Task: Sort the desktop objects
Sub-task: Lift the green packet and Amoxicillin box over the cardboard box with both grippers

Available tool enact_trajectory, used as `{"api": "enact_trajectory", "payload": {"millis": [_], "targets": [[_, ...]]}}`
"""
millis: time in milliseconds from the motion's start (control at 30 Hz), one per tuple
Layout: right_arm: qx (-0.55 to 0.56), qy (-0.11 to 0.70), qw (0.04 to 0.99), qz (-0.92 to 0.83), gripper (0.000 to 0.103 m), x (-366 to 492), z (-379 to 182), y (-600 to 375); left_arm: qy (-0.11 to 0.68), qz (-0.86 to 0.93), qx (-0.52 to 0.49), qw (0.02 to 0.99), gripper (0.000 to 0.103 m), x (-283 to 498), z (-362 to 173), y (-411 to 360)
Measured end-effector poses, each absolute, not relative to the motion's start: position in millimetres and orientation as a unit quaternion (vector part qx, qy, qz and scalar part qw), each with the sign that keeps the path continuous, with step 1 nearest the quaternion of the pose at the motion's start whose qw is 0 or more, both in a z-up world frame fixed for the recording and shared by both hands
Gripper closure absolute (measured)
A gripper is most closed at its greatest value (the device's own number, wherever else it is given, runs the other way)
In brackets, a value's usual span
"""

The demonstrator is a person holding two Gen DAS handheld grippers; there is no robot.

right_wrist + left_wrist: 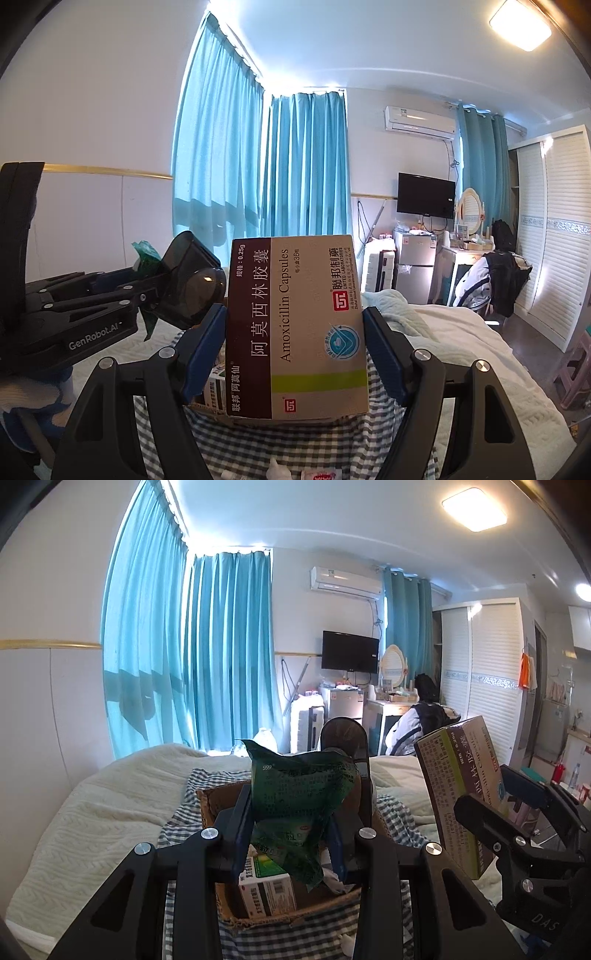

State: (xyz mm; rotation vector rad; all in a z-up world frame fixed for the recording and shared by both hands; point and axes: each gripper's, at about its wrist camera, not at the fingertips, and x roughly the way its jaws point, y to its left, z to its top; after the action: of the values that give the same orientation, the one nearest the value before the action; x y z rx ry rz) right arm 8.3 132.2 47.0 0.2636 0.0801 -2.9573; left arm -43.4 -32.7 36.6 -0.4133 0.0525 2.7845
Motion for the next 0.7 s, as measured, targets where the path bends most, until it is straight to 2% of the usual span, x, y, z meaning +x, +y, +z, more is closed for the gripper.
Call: {"api": "enact_trajectory", "payload": {"millis": [700], "targets": [[0.133,0.035,0.081,-0.987,0.029,-106,7,125,0.014,0.969,-0.188,0.162,0.067,-154,-7,-10]]}}
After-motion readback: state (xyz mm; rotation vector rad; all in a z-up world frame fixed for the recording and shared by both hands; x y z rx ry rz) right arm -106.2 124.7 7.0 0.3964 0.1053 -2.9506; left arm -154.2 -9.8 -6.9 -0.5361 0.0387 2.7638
